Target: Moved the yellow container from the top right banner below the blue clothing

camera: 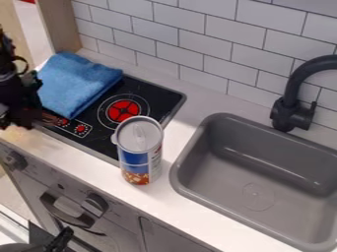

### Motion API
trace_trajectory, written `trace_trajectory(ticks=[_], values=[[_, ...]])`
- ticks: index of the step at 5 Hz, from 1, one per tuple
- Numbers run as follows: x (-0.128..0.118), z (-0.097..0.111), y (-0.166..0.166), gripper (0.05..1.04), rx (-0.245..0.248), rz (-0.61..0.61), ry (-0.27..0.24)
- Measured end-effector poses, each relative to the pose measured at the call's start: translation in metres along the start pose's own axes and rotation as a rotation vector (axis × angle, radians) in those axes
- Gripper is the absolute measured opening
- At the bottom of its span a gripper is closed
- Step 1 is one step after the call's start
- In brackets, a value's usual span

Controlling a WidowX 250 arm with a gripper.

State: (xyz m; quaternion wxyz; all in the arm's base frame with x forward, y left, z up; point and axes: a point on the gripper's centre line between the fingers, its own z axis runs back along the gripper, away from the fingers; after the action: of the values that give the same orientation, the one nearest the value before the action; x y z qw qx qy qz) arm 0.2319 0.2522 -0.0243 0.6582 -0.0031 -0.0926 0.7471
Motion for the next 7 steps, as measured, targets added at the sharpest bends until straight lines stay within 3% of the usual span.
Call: trace_trajectory(ticks=[2,6,7], values=[[-0.008,-0.021,-0.01,0.377,-0.038,-0.079,0.056],[-0.011,-0.025,-0.02,0.377,-0.012,-0.098,0.077],[-0.011,-0.026,-0.024,0.421,-0.01,-0.116,0.098]])
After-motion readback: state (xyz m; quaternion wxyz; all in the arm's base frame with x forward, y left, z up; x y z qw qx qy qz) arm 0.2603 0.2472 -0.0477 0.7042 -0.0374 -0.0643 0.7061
